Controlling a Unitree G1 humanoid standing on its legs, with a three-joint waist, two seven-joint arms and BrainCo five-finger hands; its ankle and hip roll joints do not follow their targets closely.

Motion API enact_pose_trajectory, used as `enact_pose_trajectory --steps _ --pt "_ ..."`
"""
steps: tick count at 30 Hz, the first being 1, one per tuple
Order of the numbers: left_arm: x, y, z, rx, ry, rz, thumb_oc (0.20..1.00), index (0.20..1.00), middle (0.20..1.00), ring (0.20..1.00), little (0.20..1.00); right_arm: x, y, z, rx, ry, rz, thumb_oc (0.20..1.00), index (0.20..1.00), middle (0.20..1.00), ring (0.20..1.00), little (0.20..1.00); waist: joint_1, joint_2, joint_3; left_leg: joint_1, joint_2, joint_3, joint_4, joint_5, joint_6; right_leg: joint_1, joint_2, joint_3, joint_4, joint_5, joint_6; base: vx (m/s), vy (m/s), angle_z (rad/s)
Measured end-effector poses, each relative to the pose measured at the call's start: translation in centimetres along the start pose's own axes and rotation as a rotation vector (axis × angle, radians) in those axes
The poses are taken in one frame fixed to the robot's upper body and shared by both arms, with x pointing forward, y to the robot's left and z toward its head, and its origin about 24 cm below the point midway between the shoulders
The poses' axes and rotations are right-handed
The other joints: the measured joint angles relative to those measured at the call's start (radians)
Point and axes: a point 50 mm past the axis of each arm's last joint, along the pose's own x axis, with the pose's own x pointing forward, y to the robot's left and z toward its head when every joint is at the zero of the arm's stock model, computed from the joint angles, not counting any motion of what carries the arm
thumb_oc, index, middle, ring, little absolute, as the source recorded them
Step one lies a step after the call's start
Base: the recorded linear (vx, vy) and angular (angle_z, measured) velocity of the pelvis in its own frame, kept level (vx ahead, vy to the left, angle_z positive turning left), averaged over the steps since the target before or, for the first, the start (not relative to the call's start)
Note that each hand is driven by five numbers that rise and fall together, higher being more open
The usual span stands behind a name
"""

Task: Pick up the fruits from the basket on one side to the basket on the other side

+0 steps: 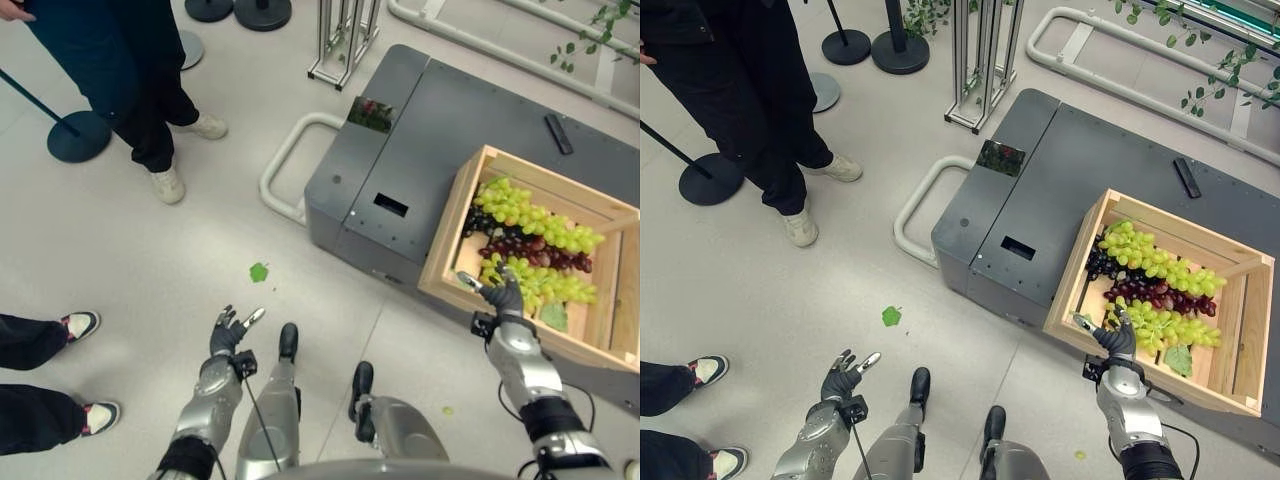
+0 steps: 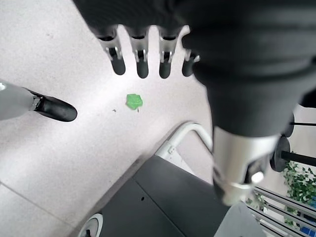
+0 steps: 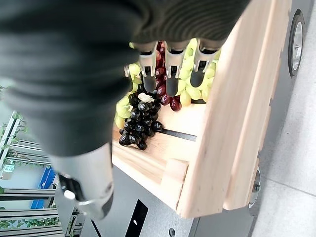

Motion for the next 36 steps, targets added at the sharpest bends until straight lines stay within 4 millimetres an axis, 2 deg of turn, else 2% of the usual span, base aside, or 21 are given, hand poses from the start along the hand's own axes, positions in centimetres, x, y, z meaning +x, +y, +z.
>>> enact_pose_trajectory --steps 4,9,15,18,20,23,24,25,26,27,28,29,30,34,36 --pt "0.0 0.0 0.0 0.002 0.0 -0.001 1.0 1.0 1.0 1.0 1.0 0.6 -0.8 0.1 -0.02 0.013 -0.041 1.0 1.0 1.0 1.0 1.0 0.0 0.002 0.0 0.0 0.0 0.0 0.0 0.0 0.0 -0.002 -0.001 0.0 0.001 0.0 0.0 0.0 -0.008 0.0" --pt "-0.3 -0.2 0.5 0.011 -0.017 -0.028 1.0 1.0 1.0 1.0 1.0 1.2 -2.4 1.3 -0.038 -0.018 -0.083 1.0 1.0 1.0 1.0 1.0 -0.001 0.015 -0.002 -0.001 0.001 0.005 -0.001 0.0 0.0 -0.011 -0.001 0.006 0.011 -0.004 -0.002 0.01 -0.053 -0.04" --pt "-0.5 -1.2 0.5 0.03 -0.02 -0.069 1.0 1.0 1.0 1.0 1.0 2.2 -4.7 3.1 -0.108 -0.048 -0.143 1.0 1.0 1.0 1.0 1.0 -0.002 0.069 -0.006 0.001 0.012 0.009 0.009 0.001 -0.001 -0.019 0.007 0.009 0.033 -0.014 -0.009 -0.01 -0.098 -0.03" --pt "-0.5 -1.3 0.5 0.029 -0.02 -0.073 1.0 1.0 1.0 1.0 1.0 2.6 -4.8 4.3 -0.111 -0.08 -0.15 1.0 1.0 1.0 1.0 1.0 -0.002 0.08 -0.003 -0.001 0.028 0.012 0.013 0.003 -0.015 -0.035 0.021 0.019 0.048 -0.019 -0.023 -0.01 -0.136 -0.11" --pt "-0.5 -1.3 0.5 0.029 -0.019 -0.073 1.0 1.0 1.0 1.0 1.0 2.6 -4.8 4.2 -0.112 -0.08 -0.15 1.0 1.0 1.0 1.0 1.0 -0.003 0.082 -0.003 -0.001 0.036 0.009 0.019 0.001 -0.021 -0.036 0.029 0.02 0.053 -0.021 -0.03 -0.01 -0.162 -0.09" --pt "-0.6 -1.6 0.3 0.018 -0.014 -0.077 1.0 1.0 1.0 1.0 1.0 2.5 -4.8 4.5 -0.11 -0.092 -0.153 1.0 1.0 1.0 1.0 1.0 0.0 0.081 -0.002 -0.014 0.044 -0.029 0.048 -0.003 -0.05 -0.081 0.048 0.031 0.132 -0.064 -0.043 -0.03 -0.183 -0.03" --pt "-0.6 -1.8 0.3 0.019 -0.013 -0.083 1.0 1.0 1.0 1.0 1.0 2.5 -4.9 4.6 -0.108 -0.096 -0.155 1.0 1.0 1.0 1.0 1.0 0.002 0.08 -0.001 -0.033 0.034 -0.03 0.076 -0.004 -0.056 -0.092 0.042 0.033 0.149 -0.073 -0.054 -0.02 -0.11 0.22" --pt "-0.5 -2.6 0.6 0.031 -0.017 -0.109 1.0 1.0 1.0 1.0 1.0 2.3 -5.0 4.7 -0.092 -0.104 -0.163 1.0 1.0 1.0 1.0 1.0 -0.002 0.052 0.017 -0.075 0.0 -0.04 0.137 0.04 -0.092 -0.103 -0.001 0.023 0.167 -0.07 -0.065 0.03 -0.102 0.17" --pt "-0.5 -2.7 0.5 0.031 -0.013 -0.111 1.0 1.0 1.0 1.0 1.0 2.3 -4.8 4.7 -0.088 -0.104 -0.16 1.0 1.0 1.0 1.0 1.0 0.005 0.038 0.026 -0.077 -0.021 -0.062 0.166 0.041 -0.098 -0.1 -0.009 0.033 0.168 -0.067 -0.068 0.05 -0.078 0.17" --pt "-0.5 -2.8 0.4 0.028 -0.006 -0.106 1.0 1.0 1.0 1.0 1.0 2.2 -4.3 4.9 -0.071 -0.115 -0.15 1.0 1.0 1.0 1.0 1.0 -0.001 0.018 0.034 -0.081 -0.077 -0.098 0.205 -0.006 -0.113 -0.089 -0.018 0.053 0.162 -0.064 -0.066 0.05 -0.051 -0.03" --pt "-0.5 -3.0 0.5 0.024 -0.007 -0.11 1.0 1.0 1.0 1.0 1.0 2.1 -4.1 5.1 -0.067 -0.125 -0.143 1.0 1.0 1.0 1.0 1.0 -0.001 0.016 0.035 -0.068 -0.109 -0.118 0.202 -0.025 -0.102 -0.09 -0.027 0.063 0.157 -0.061 -0.066 0.03 -0.019 -0.3" --pt "-0.5 -3.0 0.7 0.019 -0.013 -0.11 1.0 1.0 1.0 1.0 1.0 2.1 -3.3 5.7 -0.048 -0.147 -0.123 1.0 1.0 1.0 1.0 1.0 0.007 0.022 0.034 -0.035 -0.151 -0.136 0.174 -0.048 -0.068 -0.094 -0.008 0.099 0.136 -0.041 -0.068 0.09 0.027 -0.61" --pt "-0.3 -2.9 1.0 0.02 -0.022 -0.105 1.0 1.0 1.0 1.0 1.0 2.0 -2.6 6.0 -0.033 -0.162 -0.105 1.0 1.0 1.0 1.0 1.0 0.001 0.038 0.028 -0.011 -0.148 -0.114 0.146 -0.062 -0.024 -0.098 0.014 0.1 0.124 -0.026 -0.07 0.08 0.032 -0.54" --pt "-0.3 -3.9 1.4 0.02 -0.031 -0.133 1.0 1.0 1.0 1.0 1.0 1.6 -2.5 4.8 -0.039 -0.133 -0.099 1.0 1.0 1.0 1.0 1.0 -0.002 0.028 0.033 0.008 -0.121 -0.096 0.1 -0.074 0.004 -0.086 0.037 0.094 0.095 -0.014 -0.068 0.07 0.065 -0.07" --pt "-0.1 -3.5 1.7 0.024 -0.041 -0.122 1.0 1.0 1.0 1.0 1.0 1.2 -1.2 4.5 -0.004 -0.135 -0.071 1.0 1.0 1.0 1.0 1.0 -0.002 0.021 0.031 0.045 -0.106 -0.092 0.085 -0.094 0.05 -0.043 0.054 0.095 0.058 0.001 -0.066 0.06 0.056 -0.09"
